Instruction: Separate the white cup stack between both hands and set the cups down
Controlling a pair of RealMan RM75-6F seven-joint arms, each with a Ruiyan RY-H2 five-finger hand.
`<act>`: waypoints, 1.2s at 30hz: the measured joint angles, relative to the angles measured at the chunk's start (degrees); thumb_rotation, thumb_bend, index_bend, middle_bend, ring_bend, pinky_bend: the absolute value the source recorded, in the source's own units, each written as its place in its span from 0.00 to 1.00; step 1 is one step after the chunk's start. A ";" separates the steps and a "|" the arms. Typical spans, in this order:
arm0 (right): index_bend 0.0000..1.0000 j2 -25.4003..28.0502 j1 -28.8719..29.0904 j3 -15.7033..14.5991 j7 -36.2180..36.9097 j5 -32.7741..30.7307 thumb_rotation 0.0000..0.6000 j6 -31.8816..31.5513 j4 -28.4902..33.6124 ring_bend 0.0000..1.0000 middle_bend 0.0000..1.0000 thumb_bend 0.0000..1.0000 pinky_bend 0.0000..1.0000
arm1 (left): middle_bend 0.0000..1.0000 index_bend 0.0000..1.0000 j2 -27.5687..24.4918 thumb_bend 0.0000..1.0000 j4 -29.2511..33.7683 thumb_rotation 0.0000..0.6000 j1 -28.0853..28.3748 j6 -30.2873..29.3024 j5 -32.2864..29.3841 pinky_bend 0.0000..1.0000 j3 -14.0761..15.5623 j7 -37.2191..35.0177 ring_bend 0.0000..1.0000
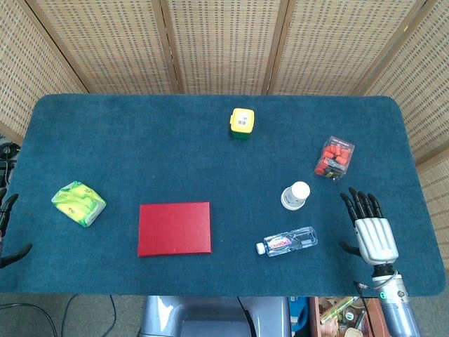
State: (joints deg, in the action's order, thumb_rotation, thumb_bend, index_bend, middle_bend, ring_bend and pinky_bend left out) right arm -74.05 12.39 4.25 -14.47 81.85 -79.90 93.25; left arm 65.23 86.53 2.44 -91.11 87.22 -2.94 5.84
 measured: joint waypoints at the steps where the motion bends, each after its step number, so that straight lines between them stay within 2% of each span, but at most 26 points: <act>1: 0.02 -0.01 0.00 0.00 -0.02 -0.04 1.00 0.09 -0.03 0.00 0.00 0.08 0.00 | 0.00 0.00 0.03 0.12 -0.15 1.00 0.03 0.13 -0.03 0.00 0.01 -0.07 0.00; 25: 0.02 -0.16 0.13 0.61 -0.40 0.12 1.00 0.53 1.44 0.00 0.00 0.08 0.00 | 0.00 0.00 -0.31 0.12 0.32 1.00 0.24 0.84 0.21 0.00 0.14 -0.78 0.00; 28: 0.03 0.10 0.96 1.25 -1.57 -0.08 1.00 1.31 2.65 0.00 0.00 0.08 0.01 | 0.00 0.00 -0.31 0.12 0.36 1.00 0.23 0.84 0.19 0.00 0.13 -0.68 0.00; 32: 0.09 0.58 2.55 2.52 -3.46 -1.01 1.00 3.06 4.25 0.00 0.00 0.08 0.09 | 0.00 0.00 -0.30 0.12 0.37 1.00 0.27 1.07 0.04 0.00 0.14 -0.54 0.00; 36: 0.11 0.65 5.87 4.79 -6.37 -4.08 1.00 6.95 5.63 0.00 0.00 0.08 0.12 | 0.00 0.00 -0.28 0.12 0.12 1.00 0.36 1.31 -0.29 0.00 -0.01 -0.74 0.00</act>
State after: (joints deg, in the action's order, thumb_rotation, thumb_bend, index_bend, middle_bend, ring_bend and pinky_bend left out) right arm -73.41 18.26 9.04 -20.84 77.78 -72.95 98.89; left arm 64.96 86.65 2.80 -89.80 86.93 -2.95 5.10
